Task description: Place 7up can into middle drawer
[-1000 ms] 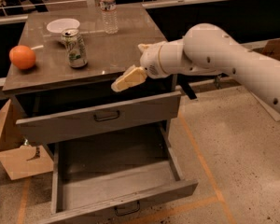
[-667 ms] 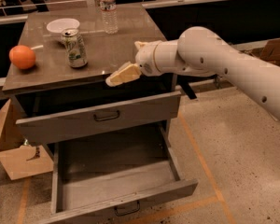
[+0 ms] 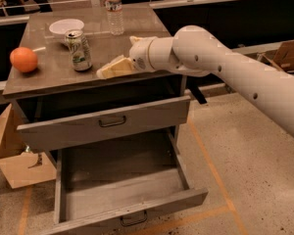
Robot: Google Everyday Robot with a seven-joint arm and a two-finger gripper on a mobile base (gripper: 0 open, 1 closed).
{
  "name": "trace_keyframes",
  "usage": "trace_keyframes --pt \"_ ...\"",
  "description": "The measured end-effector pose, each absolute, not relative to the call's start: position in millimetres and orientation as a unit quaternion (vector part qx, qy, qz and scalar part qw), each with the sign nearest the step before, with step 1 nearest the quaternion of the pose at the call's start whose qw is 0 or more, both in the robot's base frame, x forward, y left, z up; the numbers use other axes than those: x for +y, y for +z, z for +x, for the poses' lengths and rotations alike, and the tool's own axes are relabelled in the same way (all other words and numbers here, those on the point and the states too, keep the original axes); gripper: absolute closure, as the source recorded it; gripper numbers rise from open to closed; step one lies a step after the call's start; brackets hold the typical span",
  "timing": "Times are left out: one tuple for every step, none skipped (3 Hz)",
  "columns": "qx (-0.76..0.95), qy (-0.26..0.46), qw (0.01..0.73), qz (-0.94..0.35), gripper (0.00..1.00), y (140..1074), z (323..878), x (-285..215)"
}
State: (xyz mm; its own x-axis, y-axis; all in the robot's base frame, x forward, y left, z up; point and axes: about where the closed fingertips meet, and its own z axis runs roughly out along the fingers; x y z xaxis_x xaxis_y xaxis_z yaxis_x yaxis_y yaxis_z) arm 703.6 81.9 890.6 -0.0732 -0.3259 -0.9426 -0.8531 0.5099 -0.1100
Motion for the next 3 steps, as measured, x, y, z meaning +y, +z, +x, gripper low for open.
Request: trace_keyframes --pt "0.683 0.268 0.533 -0.422 0.0 890 724 109" --pt "0.673 0.287 0.534 -0.424 0.0 890 743 137" --pt "0.665 0.296 0.535 -0.428 0.0 888 762 160"
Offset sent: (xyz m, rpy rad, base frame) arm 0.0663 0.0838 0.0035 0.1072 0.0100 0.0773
